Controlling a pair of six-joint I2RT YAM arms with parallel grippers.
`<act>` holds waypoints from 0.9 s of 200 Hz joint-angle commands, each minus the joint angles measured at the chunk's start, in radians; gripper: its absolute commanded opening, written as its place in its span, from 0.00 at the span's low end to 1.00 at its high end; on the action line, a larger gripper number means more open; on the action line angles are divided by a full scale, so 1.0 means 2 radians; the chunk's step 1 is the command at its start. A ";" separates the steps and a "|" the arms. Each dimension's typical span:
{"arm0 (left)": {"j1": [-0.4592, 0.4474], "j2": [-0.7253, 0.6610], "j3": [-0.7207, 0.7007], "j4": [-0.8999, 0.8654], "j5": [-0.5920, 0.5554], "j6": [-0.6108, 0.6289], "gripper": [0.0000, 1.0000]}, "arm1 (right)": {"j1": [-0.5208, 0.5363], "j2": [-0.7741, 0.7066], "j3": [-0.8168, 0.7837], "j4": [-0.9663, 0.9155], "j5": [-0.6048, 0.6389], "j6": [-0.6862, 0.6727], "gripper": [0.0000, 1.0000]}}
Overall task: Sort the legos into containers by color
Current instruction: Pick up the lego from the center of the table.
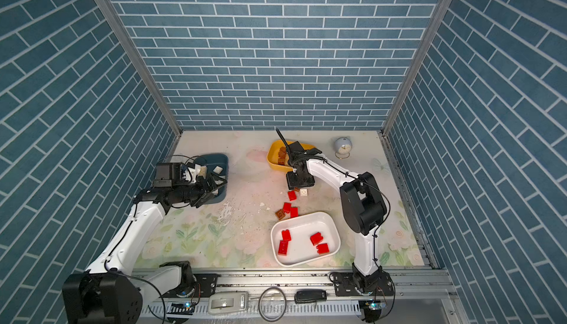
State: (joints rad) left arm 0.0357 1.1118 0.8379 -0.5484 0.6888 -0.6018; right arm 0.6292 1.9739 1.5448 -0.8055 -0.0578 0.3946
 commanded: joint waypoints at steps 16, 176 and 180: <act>-0.002 -0.002 -0.006 -0.012 -0.007 0.018 0.96 | -0.001 0.031 0.024 -0.005 0.017 0.032 0.64; -0.002 -0.003 -0.017 -0.014 -0.009 0.023 0.96 | 0.008 0.087 0.066 -0.011 0.030 0.013 0.59; -0.001 -0.003 -0.018 -0.014 -0.009 0.023 0.96 | 0.008 0.089 0.067 -0.013 0.034 0.010 0.58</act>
State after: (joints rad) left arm 0.0357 1.1118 0.8192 -0.5632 0.6746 -0.5743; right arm 0.6407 2.1159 1.6520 -0.7784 -0.0692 0.4217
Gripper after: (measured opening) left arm 0.964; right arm 0.595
